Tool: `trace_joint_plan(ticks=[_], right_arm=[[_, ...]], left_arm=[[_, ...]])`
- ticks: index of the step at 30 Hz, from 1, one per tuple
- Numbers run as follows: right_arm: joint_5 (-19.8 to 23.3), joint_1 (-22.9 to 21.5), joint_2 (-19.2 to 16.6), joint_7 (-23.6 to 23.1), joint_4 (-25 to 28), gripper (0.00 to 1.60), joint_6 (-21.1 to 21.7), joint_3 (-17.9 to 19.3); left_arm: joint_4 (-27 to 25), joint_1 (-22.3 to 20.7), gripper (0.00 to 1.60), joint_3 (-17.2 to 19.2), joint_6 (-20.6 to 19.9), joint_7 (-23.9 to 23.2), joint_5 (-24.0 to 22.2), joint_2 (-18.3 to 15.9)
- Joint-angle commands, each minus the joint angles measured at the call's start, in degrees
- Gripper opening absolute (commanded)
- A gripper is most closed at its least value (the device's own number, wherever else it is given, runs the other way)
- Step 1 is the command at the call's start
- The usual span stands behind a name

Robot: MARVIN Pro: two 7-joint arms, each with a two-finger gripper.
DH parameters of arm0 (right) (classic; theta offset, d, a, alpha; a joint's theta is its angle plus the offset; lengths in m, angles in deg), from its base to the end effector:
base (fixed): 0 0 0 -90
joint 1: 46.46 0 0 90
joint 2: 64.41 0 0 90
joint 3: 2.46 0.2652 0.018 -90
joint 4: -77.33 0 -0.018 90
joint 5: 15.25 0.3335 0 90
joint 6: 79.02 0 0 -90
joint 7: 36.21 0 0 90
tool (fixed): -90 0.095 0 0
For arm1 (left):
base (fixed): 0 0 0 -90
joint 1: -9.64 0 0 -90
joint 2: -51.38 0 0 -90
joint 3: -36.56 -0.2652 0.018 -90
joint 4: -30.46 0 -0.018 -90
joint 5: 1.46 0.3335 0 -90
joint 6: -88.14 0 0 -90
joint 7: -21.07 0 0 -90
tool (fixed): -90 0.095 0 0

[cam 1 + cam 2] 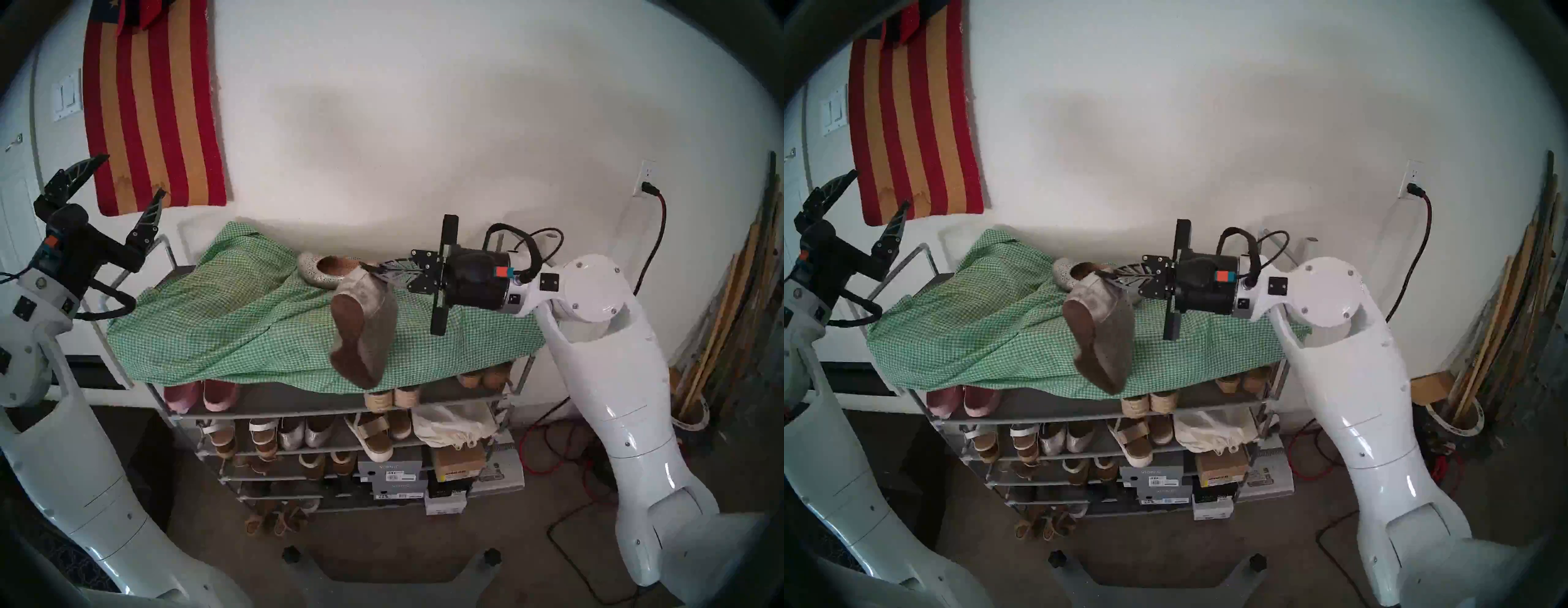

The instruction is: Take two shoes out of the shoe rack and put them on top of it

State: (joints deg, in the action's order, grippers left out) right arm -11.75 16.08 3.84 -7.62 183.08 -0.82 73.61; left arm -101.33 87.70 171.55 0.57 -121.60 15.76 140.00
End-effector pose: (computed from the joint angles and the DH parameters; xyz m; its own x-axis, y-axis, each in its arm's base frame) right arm 0.4126 0.0986 -0.0314 -0.7930 0.1707 0.5848 0.5713 -0.1247 0.8112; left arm 0.2880 0.1860 0.0318 -0.3953 -0.6974 0.5978 0.2273 -0.7048 -0.6720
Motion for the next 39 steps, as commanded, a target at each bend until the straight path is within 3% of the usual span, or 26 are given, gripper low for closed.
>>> trace_joint_plan(ticks=[1, 12, 27, 32, 39], right_arm=[[1.63, -1.16, 1.14, 0.82, -0.68, 0.00, 1.80, 1.27], [5.86, -8.98, 3.96, -0.85, -1.74, 0.00, 6.85, 1.53], [6.83, -17.39, 11.39, 1.69, -3.53, 0.00, 13.99, 6.97], [4.77, -20.31, 11.36, 1.24, -6.63, 0.00, 13.75, 7.57], [-1.29, -24.89, 7.12, -3.29, -13.87, 0.00, 11.24, 5.23]], left_arm=[[-0.11, 0.06, 1.60, -0.10, -0.04, -0.10, 0.12, -0.05], [-0.09, -0.03, 1.60, -0.05, 0.05, -0.18, 0.15, 0.05], [-0.06, -0.15, 1.60, 0.01, 0.17, -0.29, 0.19, 0.18], [-0.06, -0.19, 1.60, 0.03, 0.19, -0.35, 0.22, 0.23], [-0.07, -0.24, 1.60, 0.06, 0.20, -0.43, 0.27, 0.27]])
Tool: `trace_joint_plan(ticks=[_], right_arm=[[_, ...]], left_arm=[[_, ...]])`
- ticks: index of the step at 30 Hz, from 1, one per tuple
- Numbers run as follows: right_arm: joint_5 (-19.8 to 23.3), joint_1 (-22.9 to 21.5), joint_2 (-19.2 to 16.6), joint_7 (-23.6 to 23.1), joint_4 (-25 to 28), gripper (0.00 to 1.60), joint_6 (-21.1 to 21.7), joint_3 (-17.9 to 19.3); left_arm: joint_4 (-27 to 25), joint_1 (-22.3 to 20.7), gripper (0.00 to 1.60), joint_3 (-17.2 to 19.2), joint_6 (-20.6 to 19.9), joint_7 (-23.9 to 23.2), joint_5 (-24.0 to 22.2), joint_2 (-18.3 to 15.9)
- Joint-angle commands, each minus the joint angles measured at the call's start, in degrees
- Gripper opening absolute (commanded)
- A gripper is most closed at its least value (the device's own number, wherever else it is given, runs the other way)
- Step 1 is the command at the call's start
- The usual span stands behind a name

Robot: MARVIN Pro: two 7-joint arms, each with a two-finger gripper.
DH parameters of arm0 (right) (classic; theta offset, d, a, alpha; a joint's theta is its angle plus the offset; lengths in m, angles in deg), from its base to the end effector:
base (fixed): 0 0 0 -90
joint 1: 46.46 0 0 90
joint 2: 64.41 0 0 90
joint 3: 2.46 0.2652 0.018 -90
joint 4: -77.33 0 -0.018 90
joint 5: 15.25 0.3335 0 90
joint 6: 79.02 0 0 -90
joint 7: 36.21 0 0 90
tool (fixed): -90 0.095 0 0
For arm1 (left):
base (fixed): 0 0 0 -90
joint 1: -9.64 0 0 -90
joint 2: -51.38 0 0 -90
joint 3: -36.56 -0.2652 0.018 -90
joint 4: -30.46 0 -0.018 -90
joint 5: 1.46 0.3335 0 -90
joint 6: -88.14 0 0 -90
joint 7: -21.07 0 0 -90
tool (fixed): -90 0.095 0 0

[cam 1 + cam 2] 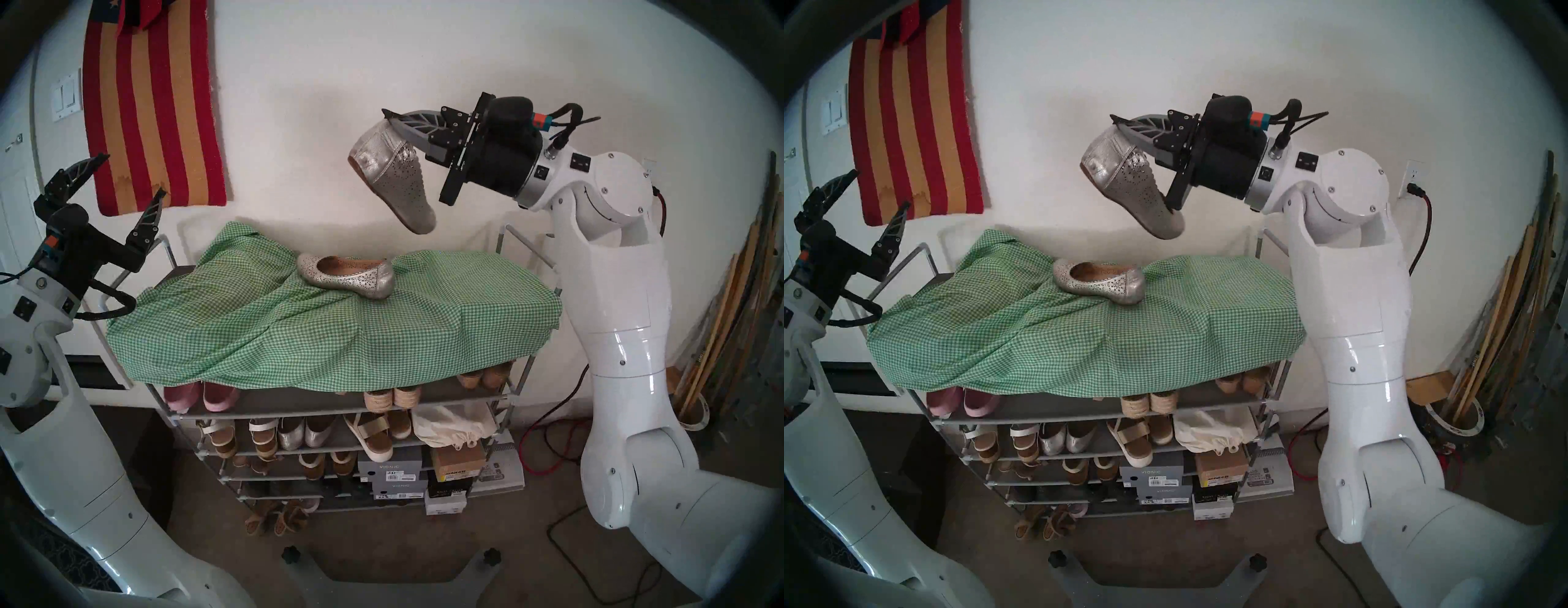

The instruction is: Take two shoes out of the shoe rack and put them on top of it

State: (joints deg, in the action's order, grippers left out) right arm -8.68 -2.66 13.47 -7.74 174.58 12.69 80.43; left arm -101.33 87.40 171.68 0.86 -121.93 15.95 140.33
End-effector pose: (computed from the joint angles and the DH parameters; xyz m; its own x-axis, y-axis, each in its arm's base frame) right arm 0.4443 0.0808 0.1027 -0.7727 0.0851 0.6290 0.5699 -0.3433 0.7465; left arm 0.2878 0.1860 0.0318 -0.3967 -0.6984 0.5958 0.2287 -0.7037 -0.6727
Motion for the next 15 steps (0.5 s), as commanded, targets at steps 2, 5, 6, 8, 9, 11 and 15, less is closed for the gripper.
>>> trace_joint_plan(ticks=[2, 5, 6, 8, 9, 11, 15], right_arm=[[-5.36, -7.73, -3.31, -4.45, -8.44, 0.00, -3.37, -1.81], [-7.06, -8.72, -4.90, -5.68, -11.52, 0.00, -5.18, -1.96], [-7.45, -8.53, -5.30, -5.80, -11.91, 0.00, -5.56, -1.80], [-8.39, -8.21, -5.93, -5.66, -12.98, 0.00, -6.44, -1.11], [-8.61, -7.96, -6.31, -5.67, -13.41, 0.00, -6.85, -0.71], [-9.07, -7.55, -6.96, -5.73, -14.08, 0.00, -7.62, 0.01], [-9.14, -6.94, -7.55, -6.33, -14.76, 0.00, -9.18, 1.26]], left_arm=[[-0.08, 0.05, 1.60, -0.07, -0.10, -0.13, 0.10, -0.03], [-0.08, 0.02, 1.60, -0.06, -0.10, -0.16, 0.13, -0.01], [-0.08, 0.02, 1.60, -0.06, -0.10, -0.17, 0.13, -0.01], [-0.08, 0.00, 1.60, -0.05, -0.10, -0.19, 0.15, 0.01], [-0.08, -0.01, 1.60, -0.05, -0.09, -0.20, 0.15, 0.02], [-0.09, -0.02, 1.60, -0.04, -0.09, -0.22, 0.17, 0.03], [-0.09, -0.05, 1.60, -0.03, -0.10, -0.27, 0.20, 0.06]])
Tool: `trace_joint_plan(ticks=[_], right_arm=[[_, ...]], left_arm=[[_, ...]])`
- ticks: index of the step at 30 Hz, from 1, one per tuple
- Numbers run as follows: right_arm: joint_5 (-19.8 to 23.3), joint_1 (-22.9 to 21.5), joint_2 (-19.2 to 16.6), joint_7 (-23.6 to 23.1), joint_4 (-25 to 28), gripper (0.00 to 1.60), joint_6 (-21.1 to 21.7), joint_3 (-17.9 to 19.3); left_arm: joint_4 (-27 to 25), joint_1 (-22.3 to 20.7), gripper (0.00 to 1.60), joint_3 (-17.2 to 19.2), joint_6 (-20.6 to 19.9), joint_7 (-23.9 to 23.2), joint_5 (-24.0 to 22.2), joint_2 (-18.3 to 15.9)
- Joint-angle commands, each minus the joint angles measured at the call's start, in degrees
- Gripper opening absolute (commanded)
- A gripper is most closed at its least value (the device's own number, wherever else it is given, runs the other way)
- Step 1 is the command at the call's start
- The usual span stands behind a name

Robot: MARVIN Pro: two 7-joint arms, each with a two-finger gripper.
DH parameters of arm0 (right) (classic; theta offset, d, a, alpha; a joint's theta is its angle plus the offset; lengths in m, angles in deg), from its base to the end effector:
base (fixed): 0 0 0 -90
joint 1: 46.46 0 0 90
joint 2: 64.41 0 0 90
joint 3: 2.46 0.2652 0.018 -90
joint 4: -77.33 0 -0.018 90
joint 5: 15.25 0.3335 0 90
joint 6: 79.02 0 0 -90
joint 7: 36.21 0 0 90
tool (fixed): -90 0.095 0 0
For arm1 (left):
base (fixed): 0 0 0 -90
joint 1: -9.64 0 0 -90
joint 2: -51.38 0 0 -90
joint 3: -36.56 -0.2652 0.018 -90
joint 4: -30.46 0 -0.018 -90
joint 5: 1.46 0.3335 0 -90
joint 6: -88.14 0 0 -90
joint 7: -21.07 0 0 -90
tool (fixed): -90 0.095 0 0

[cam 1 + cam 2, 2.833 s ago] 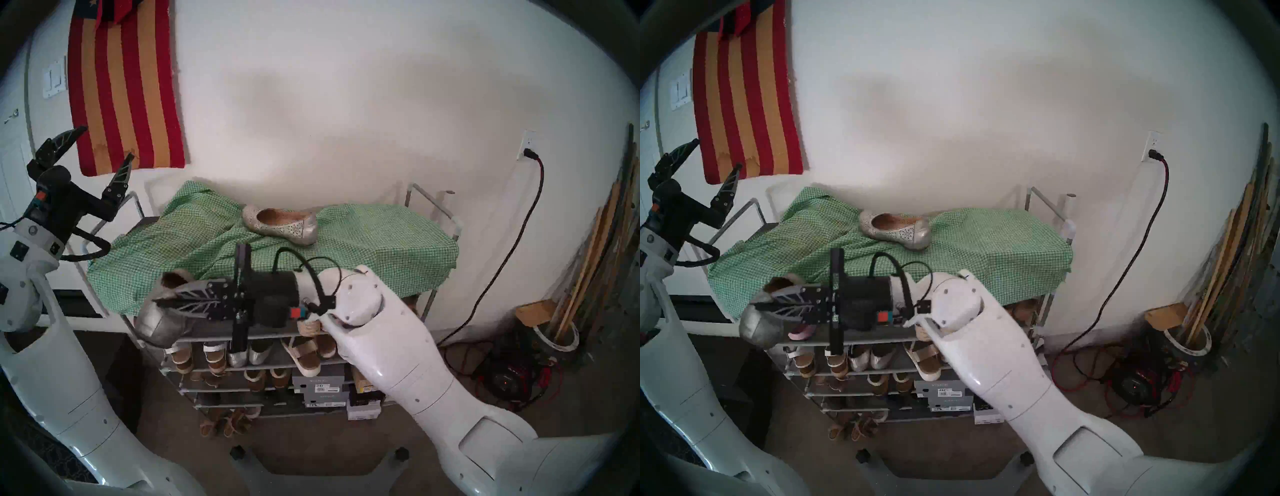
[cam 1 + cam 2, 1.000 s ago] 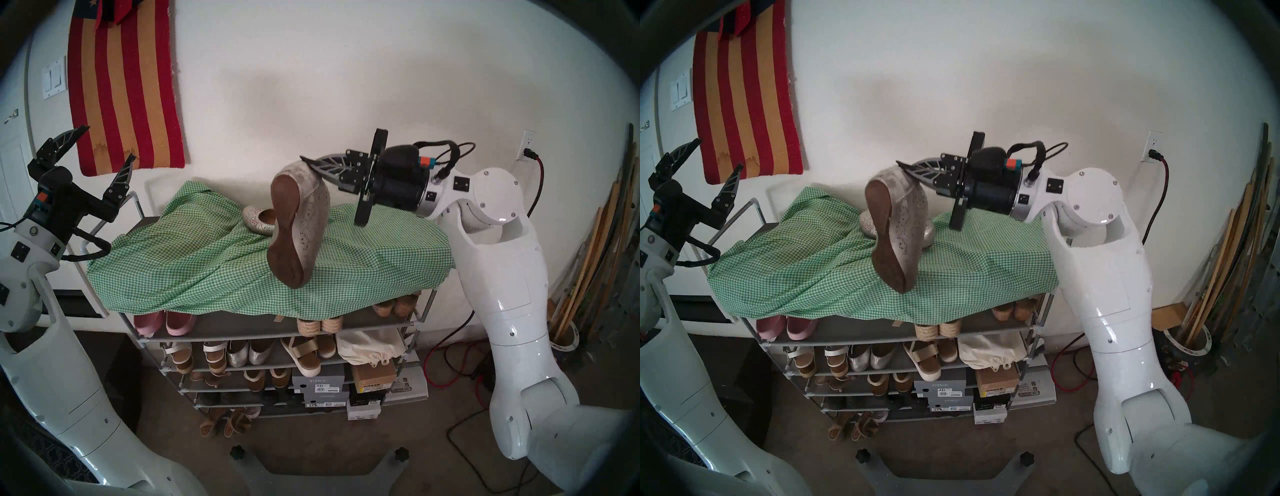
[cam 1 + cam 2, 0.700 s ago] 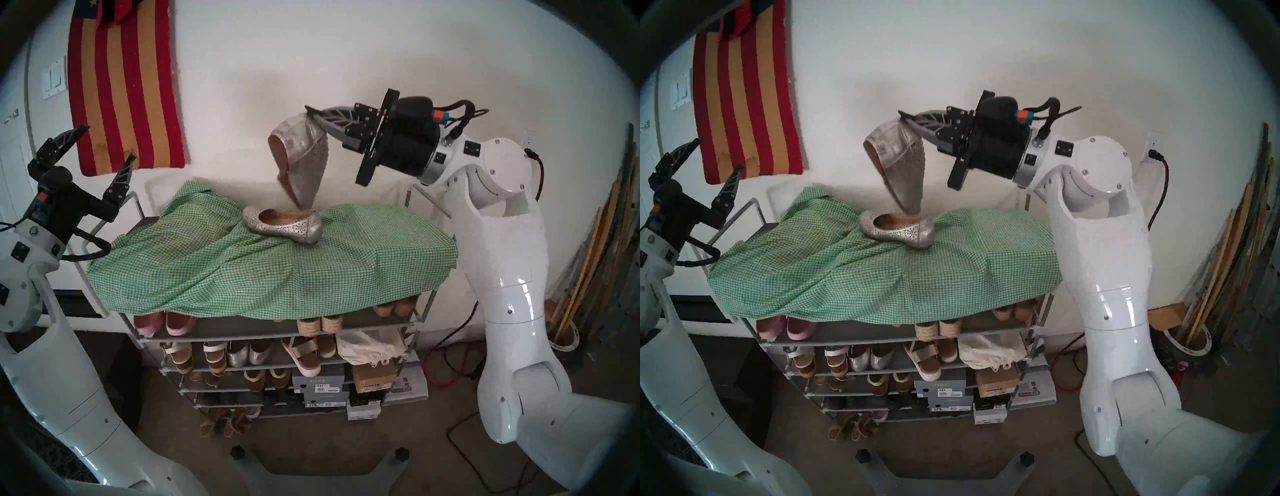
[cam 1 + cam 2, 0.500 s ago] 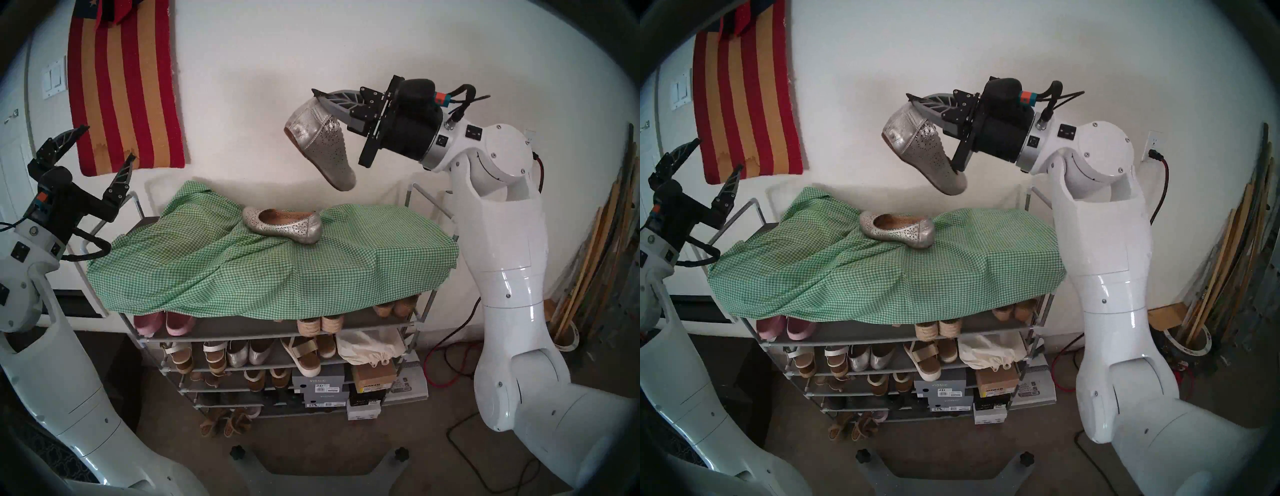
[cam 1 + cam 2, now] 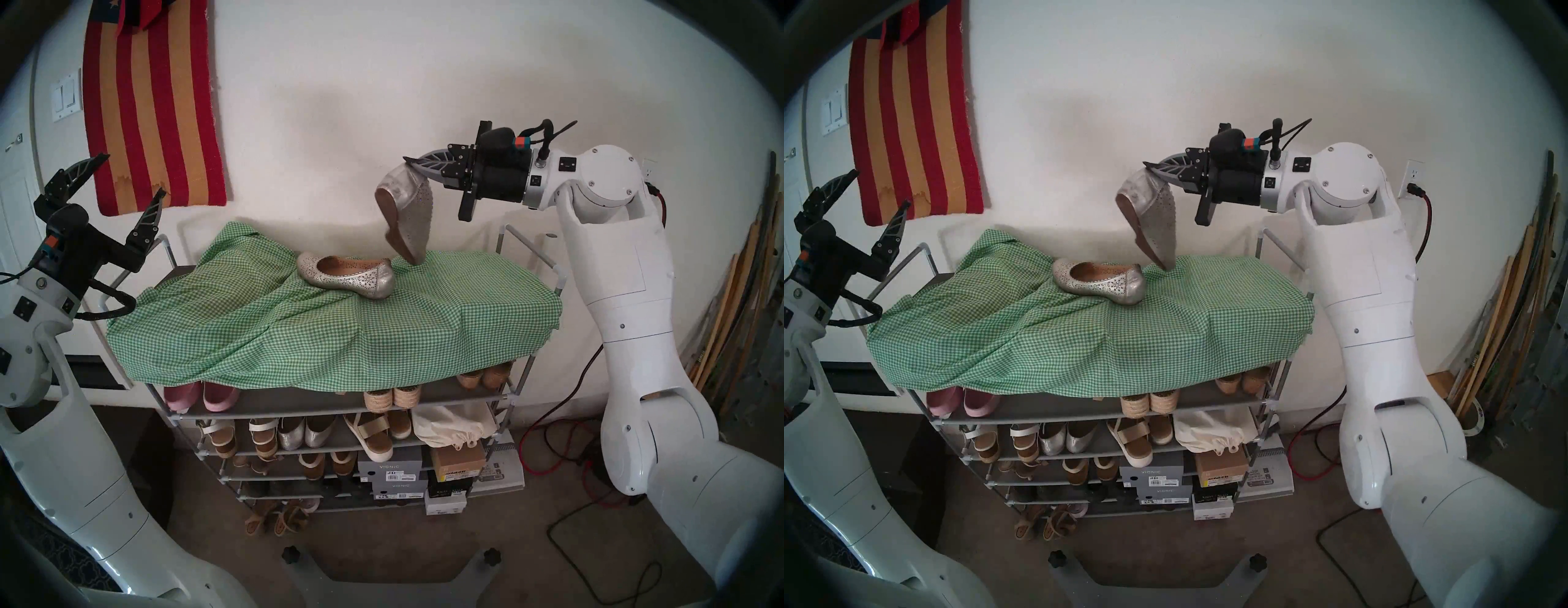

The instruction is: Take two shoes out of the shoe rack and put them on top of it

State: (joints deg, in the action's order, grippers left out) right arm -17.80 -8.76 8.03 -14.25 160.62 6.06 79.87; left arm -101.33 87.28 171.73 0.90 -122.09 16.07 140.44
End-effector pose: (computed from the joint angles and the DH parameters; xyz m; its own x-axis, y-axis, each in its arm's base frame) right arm 0.5042 0.0333 0.0742 -0.7265 0.3471 0.5930 0.5447 -0.2352 0.8050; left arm 0.2878 0.1861 0.0318 -0.3961 -0.6987 0.5957 0.2285 -0.7034 -0.6731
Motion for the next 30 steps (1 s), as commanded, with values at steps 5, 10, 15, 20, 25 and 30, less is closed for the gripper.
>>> trace_joint_plan(ticks=[5, 10, 15, 20, 25, 30], right_arm=[[1.63, 0.50, -1.13, -2.47, -1.01, 0.00, -4.20, 1.78], [1.96, 2.22, 0.57, -6.63, -0.49, 0.00, -3.82, -2.11], [1.77, 5.38, 2.15, -11.56, -1.22, 0.00, -1.89, -7.90], [0.28, 9.55, 2.78, -13.71, -2.33, 0.00, -0.60, -12.66], [-2.56, 10.48, 1.59, -15.13, -3.24, 1.60, 2.65, -16.24], [-4.52, 10.11, -0.25, -15.50, -0.24, 1.60, 7.56, -16.39]], left_arm=[[-0.11, 0.02, 1.60, -0.06, -0.16, -0.17, 0.13, -0.02], [-0.08, -0.02, 1.60, -0.04, -0.08, -0.20, 0.13, 0.03], [-0.06, -0.08, 1.60, -0.01, -0.01, -0.23, 0.13, 0.09], [-0.05, -0.12, 1.60, 0.02, 0.03, -0.26, 0.15, 0.14], [-0.06, -0.15, 1.60, 0.03, 0.03, -0.32, 0.18, 0.17], [-0.10, -0.17, 1.60, 0.03, -0.05, -0.41, 0.25, 0.18]])
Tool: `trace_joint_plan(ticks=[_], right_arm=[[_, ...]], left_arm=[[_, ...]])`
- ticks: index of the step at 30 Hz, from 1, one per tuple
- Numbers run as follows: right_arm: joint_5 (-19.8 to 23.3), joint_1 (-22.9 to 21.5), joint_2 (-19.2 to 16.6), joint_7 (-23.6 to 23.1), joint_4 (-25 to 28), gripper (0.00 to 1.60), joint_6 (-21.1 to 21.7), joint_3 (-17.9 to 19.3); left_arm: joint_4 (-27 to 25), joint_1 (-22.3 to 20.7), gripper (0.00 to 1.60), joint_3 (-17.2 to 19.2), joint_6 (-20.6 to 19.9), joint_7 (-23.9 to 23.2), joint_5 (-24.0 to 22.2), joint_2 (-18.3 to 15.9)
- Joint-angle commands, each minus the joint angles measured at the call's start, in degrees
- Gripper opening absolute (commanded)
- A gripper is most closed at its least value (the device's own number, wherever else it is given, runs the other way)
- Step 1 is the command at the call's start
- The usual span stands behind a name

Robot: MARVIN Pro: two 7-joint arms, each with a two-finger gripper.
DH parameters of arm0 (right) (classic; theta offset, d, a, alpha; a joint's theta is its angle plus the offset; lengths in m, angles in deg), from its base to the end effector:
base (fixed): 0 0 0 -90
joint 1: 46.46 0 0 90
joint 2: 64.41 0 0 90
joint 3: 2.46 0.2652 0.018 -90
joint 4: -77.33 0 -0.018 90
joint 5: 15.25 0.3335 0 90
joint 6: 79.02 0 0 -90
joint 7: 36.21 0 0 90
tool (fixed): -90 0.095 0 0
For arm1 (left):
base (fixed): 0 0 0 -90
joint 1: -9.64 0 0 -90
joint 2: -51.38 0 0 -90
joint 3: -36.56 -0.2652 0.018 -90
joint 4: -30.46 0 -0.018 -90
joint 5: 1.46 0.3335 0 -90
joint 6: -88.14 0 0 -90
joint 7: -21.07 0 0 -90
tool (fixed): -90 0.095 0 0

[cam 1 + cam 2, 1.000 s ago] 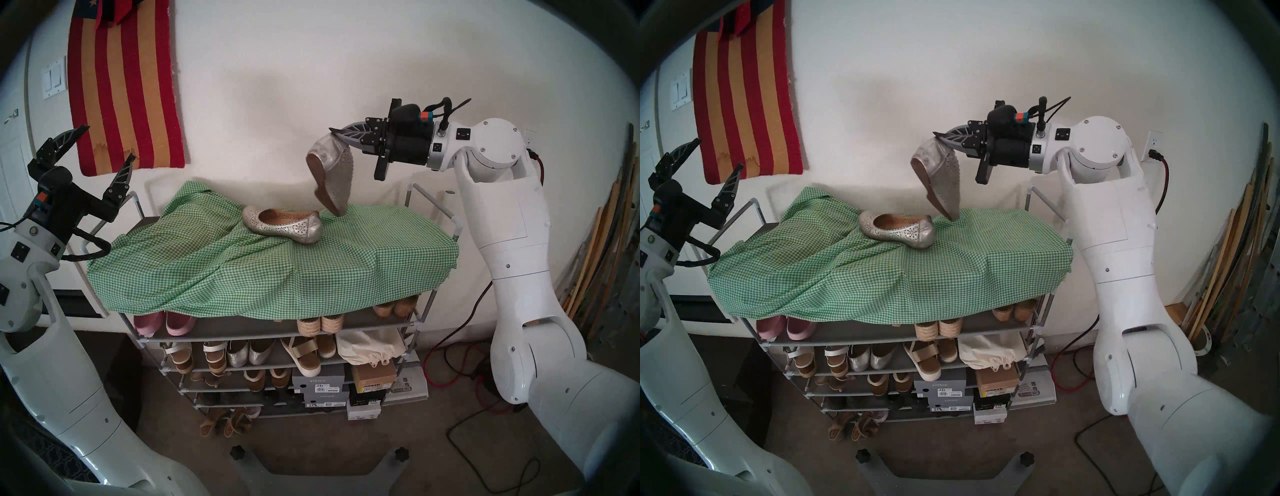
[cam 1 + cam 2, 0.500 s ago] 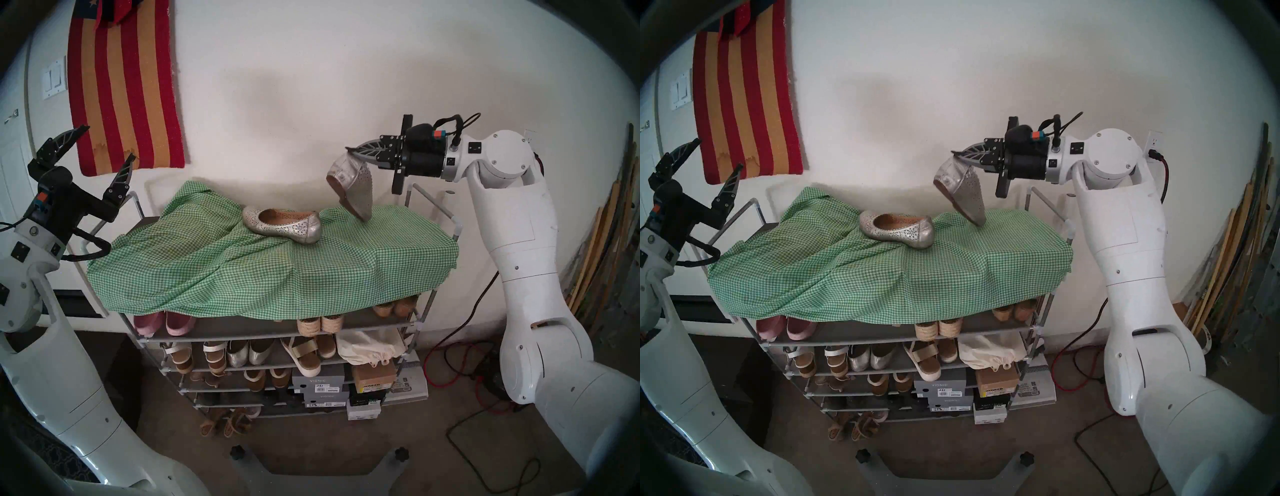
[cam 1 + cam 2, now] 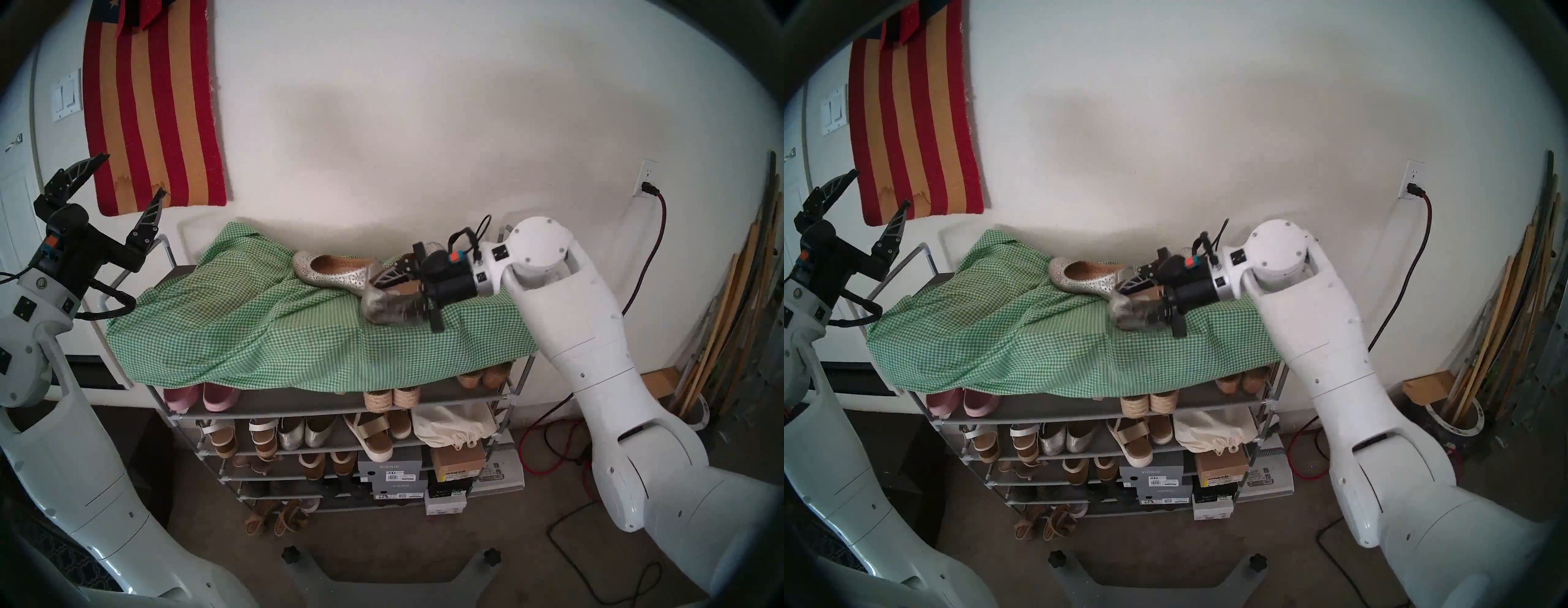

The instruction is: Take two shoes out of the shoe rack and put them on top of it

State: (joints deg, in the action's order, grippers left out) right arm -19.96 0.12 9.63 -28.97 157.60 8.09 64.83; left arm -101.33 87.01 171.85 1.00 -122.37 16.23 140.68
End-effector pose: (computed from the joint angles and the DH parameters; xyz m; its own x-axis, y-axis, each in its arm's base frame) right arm 0.4834 0.1190 -0.0882 -0.5746 0.3888 0.7202 0.8174 0.2288 0.5287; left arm 0.2875 0.1863 0.0319 -0.3964 -0.6988 0.5955 0.2293 -0.7034 -0.6728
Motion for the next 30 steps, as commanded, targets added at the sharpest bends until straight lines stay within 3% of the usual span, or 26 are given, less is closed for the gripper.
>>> trace_joint_plan(ticks=[1, 10, 18, 25, 30], right_arm=[[-2.44, 0.96, -2.30, -0.99, 3.85, 1.60, 6.72, -0.86], [0.07, -2.77, -5.37, -2.24, 10.28, 1.60, 11.67, 5.63], [3.32, -3.49, -6.41, -2.24, 15.86, 1.60, 14.07, 10.73], [11.01, 1.31, -5.68, -2.24, 23.01, 1.60, 14.45, 16.95], [14.73, 5.86, -5.29, -2.24, 28.23, 1.60, 13.90, 18.16]], left_arm=[[-0.11, 0.07, 1.60, -0.08, -0.17, -0.15, 0.10, -0.05], [-0.08, -0.02, 1.60, -0.03, -0.06, -0.23, 0.13, 0.05], [-0.08, -0.07, 1.60, -0.01, -0.04, -0.29, 0.16, 0.10], [-0.07, -0.13, 1.60, 0.02, 0.00, -0.35, 0.18, 0.17], [-0.05, -0.18, 1.60, 0.06, 0.06, -0.37, 0.18, 0.22]])
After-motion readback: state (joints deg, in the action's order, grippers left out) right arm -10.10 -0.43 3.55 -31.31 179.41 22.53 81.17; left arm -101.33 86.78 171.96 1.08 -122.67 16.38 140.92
